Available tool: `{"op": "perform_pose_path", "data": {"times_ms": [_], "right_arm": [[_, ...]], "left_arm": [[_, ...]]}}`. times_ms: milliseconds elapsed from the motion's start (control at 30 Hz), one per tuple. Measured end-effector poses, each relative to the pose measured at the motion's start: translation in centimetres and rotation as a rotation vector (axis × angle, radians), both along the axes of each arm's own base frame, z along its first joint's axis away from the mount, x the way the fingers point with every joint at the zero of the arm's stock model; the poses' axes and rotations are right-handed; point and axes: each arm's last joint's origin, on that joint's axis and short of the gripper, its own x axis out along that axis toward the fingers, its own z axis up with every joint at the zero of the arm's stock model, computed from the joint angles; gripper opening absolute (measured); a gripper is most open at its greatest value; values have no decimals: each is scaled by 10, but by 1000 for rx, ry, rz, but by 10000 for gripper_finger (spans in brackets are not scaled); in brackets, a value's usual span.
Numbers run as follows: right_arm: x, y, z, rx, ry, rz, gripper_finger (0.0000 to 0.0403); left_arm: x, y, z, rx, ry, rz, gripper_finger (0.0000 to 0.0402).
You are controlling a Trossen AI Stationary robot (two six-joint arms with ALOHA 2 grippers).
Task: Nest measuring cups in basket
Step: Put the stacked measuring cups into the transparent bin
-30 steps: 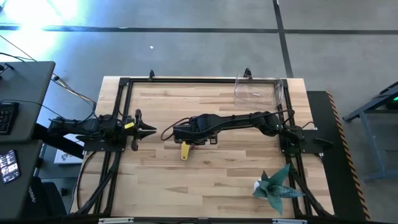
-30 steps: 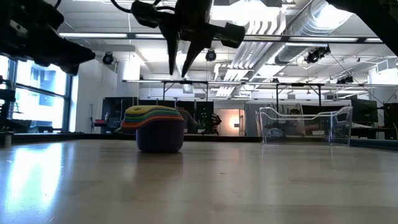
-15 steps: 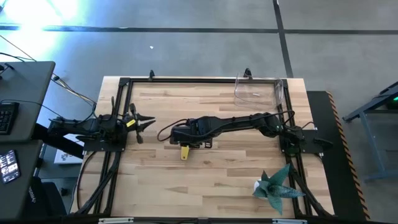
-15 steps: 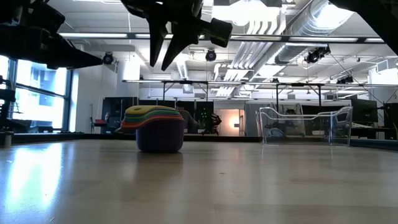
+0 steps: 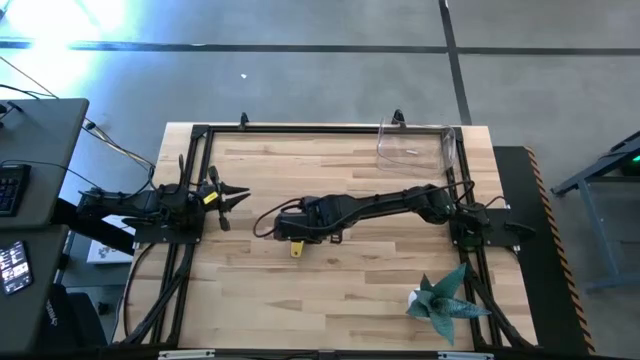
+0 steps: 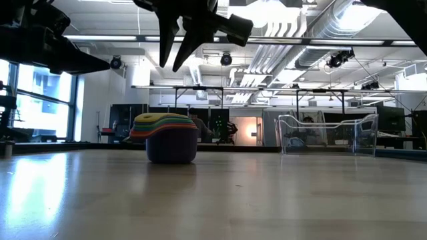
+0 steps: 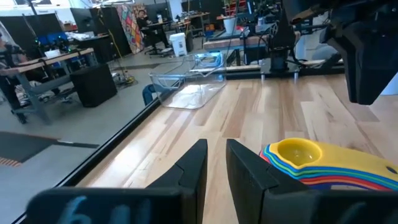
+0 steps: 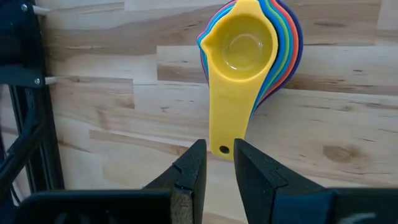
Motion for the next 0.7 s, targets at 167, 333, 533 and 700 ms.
{"op": "perform_pose_path", "data": {"times_ms": [167,333,533,700], "right_arm": [[-1,3,0,-9,1,24,73],[-1,7,0,-20,0,56,73],[7,10,4,-78,-97,84,73],[12,10,7,-96,-157,83,73]], "left_arm": [[0,0,0,0,0,0,48],[0,0,0,0,0,0,48],[0,0,0,0,-1,0,48],[0,0,0,0,-1,0,48]]}}
